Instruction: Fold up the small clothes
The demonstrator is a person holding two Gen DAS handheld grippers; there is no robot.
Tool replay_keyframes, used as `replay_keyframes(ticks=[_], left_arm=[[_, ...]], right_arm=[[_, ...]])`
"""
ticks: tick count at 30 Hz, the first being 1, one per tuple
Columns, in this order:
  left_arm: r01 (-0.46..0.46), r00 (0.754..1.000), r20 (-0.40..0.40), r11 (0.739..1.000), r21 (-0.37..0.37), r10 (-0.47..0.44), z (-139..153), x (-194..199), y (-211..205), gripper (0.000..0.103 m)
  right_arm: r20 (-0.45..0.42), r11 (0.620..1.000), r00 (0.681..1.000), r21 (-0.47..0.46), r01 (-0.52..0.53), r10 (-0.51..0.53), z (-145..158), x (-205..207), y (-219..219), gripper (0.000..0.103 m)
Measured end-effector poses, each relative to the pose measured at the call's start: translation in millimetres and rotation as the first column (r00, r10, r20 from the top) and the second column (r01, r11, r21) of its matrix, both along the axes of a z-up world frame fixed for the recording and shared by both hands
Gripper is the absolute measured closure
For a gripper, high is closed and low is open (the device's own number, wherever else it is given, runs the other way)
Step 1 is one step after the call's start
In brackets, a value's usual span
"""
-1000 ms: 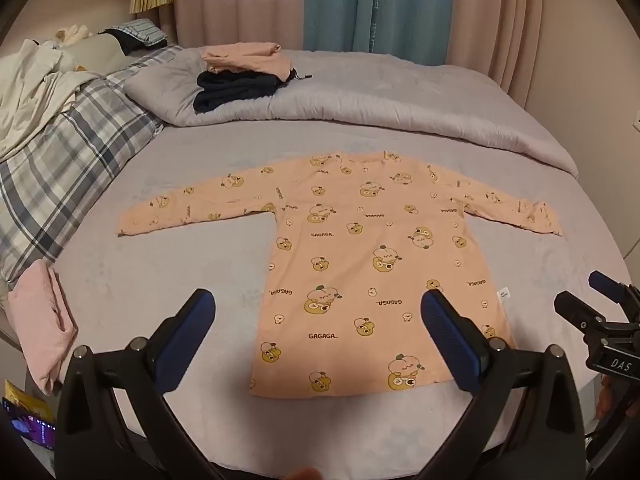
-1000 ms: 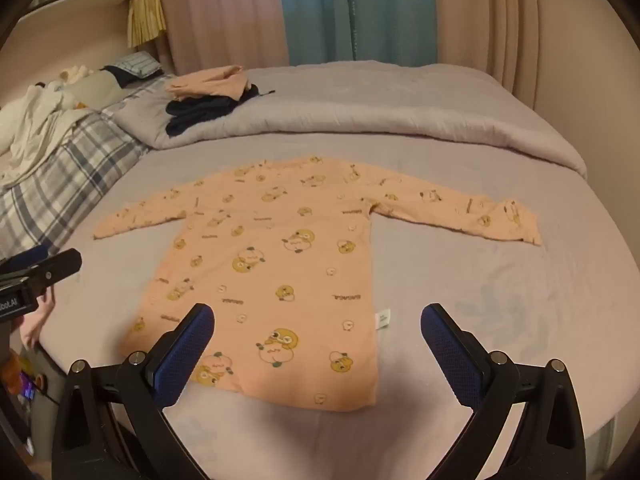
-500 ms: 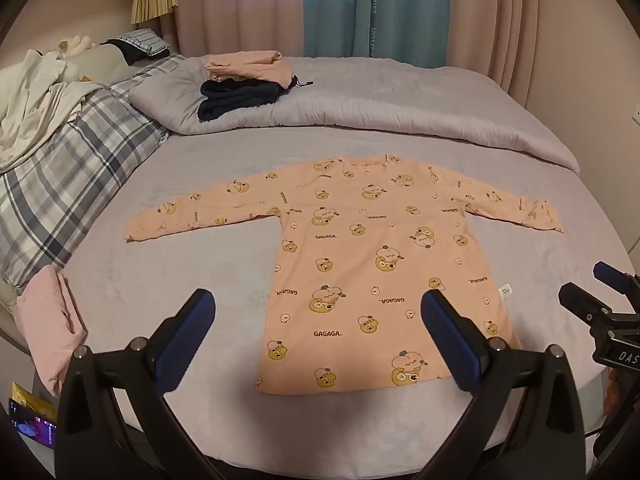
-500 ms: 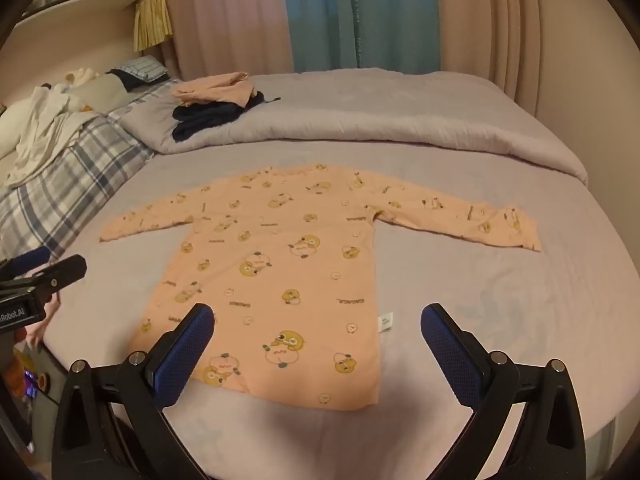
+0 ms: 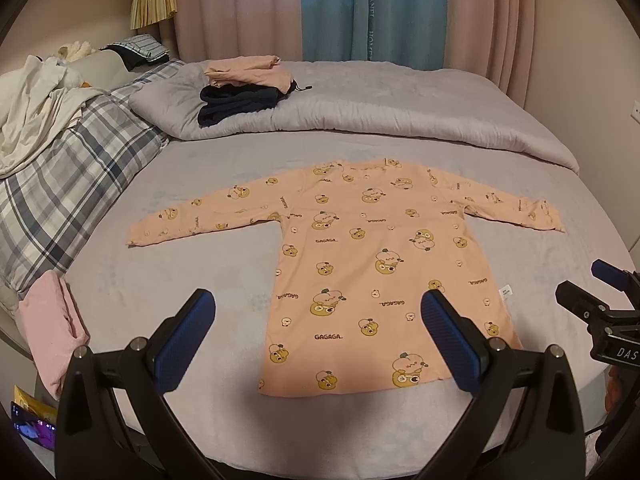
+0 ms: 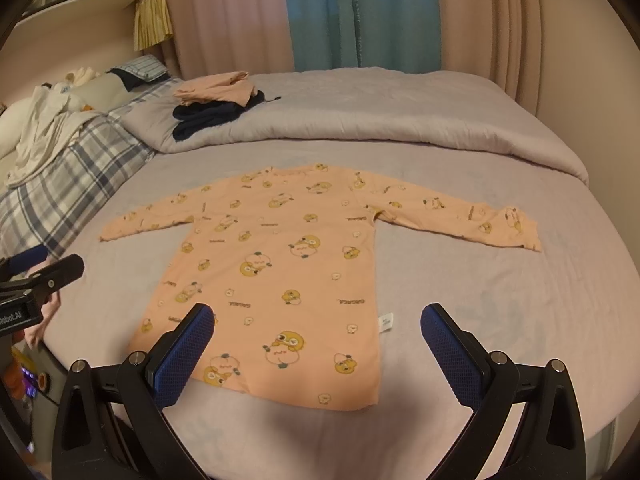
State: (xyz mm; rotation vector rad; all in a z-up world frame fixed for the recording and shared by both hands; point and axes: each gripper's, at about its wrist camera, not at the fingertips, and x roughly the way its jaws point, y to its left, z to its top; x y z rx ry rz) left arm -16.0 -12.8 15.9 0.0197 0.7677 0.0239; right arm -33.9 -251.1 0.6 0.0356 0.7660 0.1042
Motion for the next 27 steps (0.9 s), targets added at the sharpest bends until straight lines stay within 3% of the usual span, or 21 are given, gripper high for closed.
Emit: replay_keyframes(ticks=[27], left_arm=[[0.005,1.0,0.007,1.0,0.009,-0.005,1.3,0.1,2.2,0.0]], right_arm=[[0.007,1.0,1.0,0.0,-0.001,0.001,0.9,-0.5,2.1,0.001]])
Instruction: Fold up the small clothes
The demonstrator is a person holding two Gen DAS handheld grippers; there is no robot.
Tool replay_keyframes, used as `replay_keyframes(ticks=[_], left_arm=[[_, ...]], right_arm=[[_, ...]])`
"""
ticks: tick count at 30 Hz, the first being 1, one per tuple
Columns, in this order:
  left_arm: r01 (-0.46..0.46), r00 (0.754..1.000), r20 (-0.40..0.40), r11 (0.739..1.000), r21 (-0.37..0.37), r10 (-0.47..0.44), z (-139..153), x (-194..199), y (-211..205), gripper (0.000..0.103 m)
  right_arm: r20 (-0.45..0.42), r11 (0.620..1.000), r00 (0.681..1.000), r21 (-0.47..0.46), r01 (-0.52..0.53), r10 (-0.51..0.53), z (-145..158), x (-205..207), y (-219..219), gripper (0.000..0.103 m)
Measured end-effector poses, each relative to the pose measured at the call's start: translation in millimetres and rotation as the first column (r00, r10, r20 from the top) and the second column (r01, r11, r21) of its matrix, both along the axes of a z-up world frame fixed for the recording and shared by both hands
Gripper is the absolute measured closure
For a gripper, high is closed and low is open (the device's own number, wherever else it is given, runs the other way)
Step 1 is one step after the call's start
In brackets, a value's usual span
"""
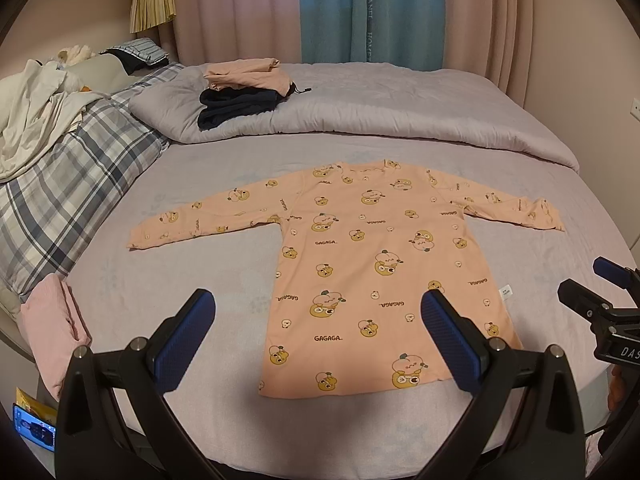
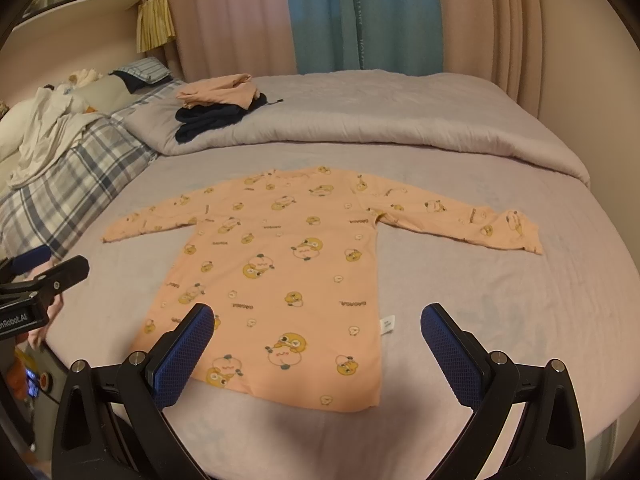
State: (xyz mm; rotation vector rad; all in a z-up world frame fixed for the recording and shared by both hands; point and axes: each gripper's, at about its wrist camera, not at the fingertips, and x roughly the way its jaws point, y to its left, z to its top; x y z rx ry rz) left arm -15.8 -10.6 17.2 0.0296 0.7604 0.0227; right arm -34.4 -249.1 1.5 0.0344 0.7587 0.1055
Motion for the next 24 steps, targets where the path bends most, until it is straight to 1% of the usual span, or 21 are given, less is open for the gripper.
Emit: replay_keyframes(ticks=[24], left_arm=[[0.005,1.0,0.003,1.0,0.006,-0.005,0.5,-0.6,-2.0,0.0]], right_arm=[[0.001,1.0,1.0,0.0,0.001,-0.001,-0.6,-0.4,-0.7,0.001]])
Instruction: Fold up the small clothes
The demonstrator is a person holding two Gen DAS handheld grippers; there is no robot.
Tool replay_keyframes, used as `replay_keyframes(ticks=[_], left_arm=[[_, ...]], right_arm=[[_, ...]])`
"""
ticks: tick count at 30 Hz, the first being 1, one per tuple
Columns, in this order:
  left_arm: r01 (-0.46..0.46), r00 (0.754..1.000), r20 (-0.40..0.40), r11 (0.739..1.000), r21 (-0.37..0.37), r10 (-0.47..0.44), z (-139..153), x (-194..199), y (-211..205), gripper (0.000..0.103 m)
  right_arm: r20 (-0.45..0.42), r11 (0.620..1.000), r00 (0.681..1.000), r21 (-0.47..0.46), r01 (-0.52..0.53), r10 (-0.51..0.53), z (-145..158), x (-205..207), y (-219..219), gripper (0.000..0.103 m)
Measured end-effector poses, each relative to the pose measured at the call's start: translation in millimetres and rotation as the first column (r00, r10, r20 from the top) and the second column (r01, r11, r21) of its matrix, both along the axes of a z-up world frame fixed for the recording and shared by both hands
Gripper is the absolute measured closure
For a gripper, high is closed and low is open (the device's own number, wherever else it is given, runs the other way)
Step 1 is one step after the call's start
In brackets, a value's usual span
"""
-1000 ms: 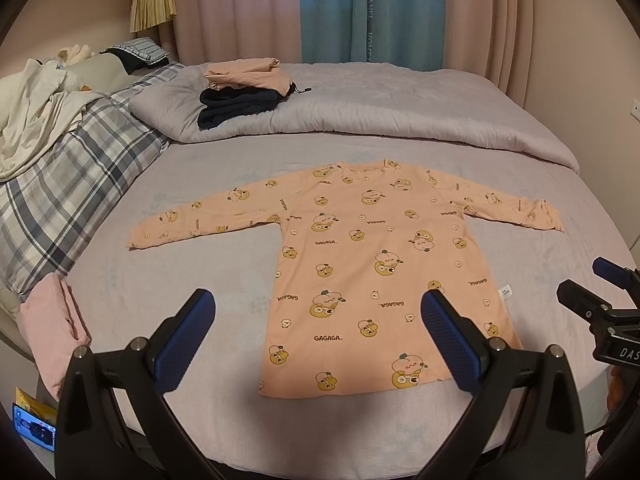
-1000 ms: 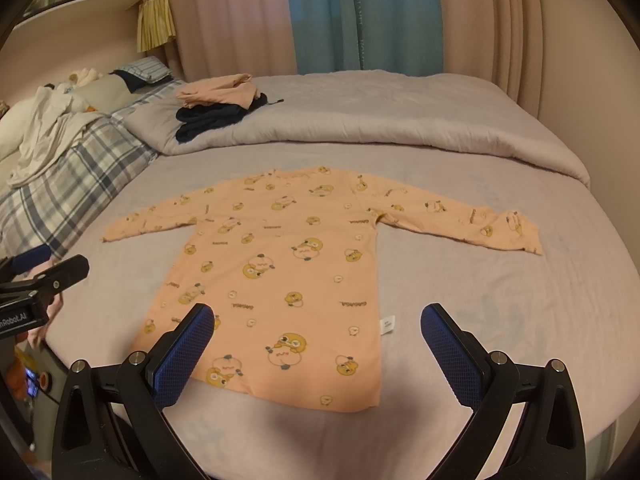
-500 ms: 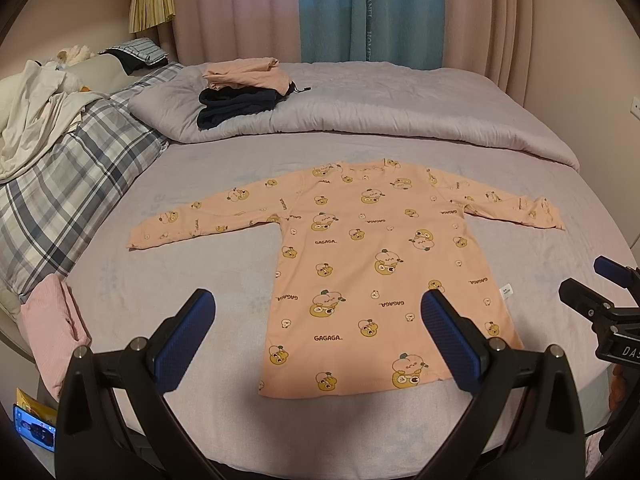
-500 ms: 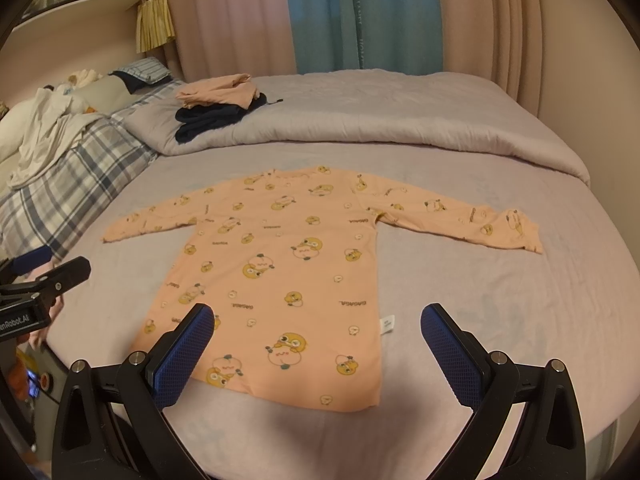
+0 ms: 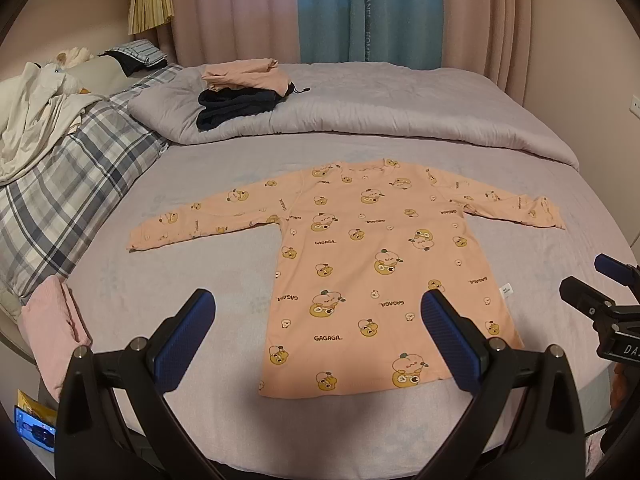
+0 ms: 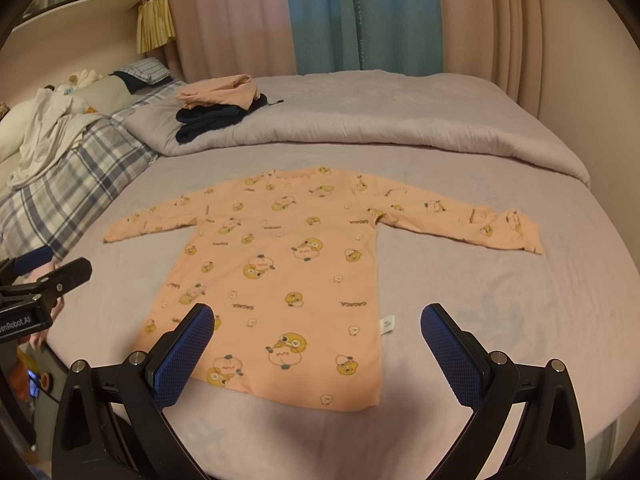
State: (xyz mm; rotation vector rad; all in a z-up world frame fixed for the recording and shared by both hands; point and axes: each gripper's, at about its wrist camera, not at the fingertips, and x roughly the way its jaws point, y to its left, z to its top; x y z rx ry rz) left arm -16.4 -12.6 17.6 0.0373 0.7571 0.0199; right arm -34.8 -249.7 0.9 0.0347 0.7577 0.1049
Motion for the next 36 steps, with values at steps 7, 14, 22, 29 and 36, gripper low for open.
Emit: replay_keyframes(ticks=[7,14,22,29,36], left_arm=[[0.003,1.0,0.007,1.0,0.009,-0.003,0.9,-1.1,-1.2,0.0],[0.003,1.0,0.008,1.0,0.011,-0.003,0.8,-1.7,-1.5,0.0],[0.003,1.0,0.009,1.0,0.012,-0.003,0.6,-1.7,-1.6,0.0],[0.003,1.0,0.007,1.0,0.015,-0.003,0.9,-1.8,-1.7,0.0],[0.003,1.0,0.007,1.0,0.016,-0.003,1.0,-1.7,-1.0,0.0]], right_arm=[[0.0,1.0,1.0,0.001,-0.001,0.001,0.1,0.2,-0.2,0.001],[0.001,1.0,1.0,0.0,0.0,0.0,0.5,0.6,0.2,0.001],[0.001,1.0,1.0,0.001,0.0,0.0,-0.1,0.1,0.2,0.001],[-0.001,1.0,1.0,0.0,0.0,0.0,1.7,1.5,2.2,0.001],[-0.001,1.0,1.0,0.0,0.0,0.0,1.3,1.0,2.5,0.001]])
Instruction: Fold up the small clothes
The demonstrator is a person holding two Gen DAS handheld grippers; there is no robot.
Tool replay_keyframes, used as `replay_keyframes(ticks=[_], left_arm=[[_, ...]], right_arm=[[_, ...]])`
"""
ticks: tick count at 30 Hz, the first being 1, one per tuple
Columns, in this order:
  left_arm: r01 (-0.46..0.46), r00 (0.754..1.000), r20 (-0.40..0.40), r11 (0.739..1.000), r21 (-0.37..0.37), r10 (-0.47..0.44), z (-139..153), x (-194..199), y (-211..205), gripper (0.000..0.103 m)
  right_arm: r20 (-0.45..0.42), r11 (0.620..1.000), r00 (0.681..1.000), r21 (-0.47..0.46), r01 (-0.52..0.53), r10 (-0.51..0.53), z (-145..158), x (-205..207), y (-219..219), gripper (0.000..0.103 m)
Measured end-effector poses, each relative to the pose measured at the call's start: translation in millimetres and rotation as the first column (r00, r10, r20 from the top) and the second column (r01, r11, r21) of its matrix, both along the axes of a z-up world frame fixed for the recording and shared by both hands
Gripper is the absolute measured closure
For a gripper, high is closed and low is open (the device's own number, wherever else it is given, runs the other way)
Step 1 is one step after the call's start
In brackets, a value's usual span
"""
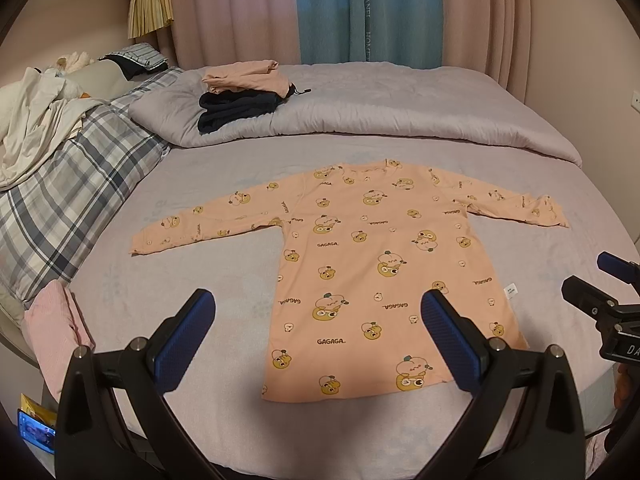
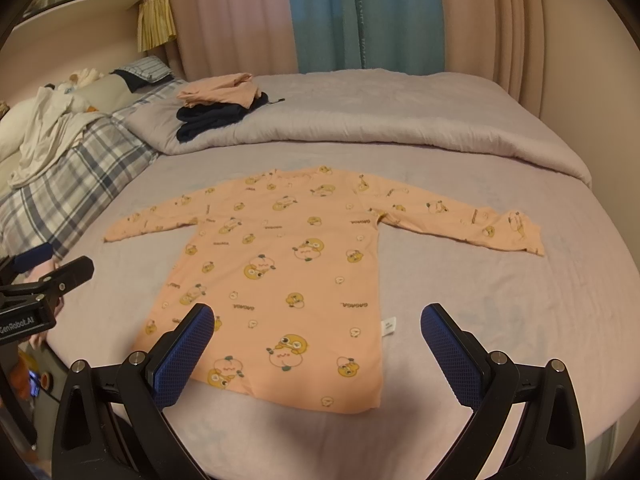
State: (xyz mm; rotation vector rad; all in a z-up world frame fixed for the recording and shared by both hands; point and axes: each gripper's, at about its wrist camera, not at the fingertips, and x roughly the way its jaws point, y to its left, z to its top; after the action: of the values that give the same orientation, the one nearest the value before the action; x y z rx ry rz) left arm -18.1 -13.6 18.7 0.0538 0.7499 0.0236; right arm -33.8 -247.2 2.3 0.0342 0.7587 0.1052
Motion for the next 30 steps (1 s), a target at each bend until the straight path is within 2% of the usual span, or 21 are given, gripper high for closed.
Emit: replay_keyframes(ticks=[30], left_arm=[[0.004,1.0,-0.015,1.0,-0.003,-0.004,-8.4,0.9,6.8,0.0]], right_arm=[[-0.005,1.0,1.0,0.001,0.001,-0.001,-2.8,0.7,0.7,0.001]])
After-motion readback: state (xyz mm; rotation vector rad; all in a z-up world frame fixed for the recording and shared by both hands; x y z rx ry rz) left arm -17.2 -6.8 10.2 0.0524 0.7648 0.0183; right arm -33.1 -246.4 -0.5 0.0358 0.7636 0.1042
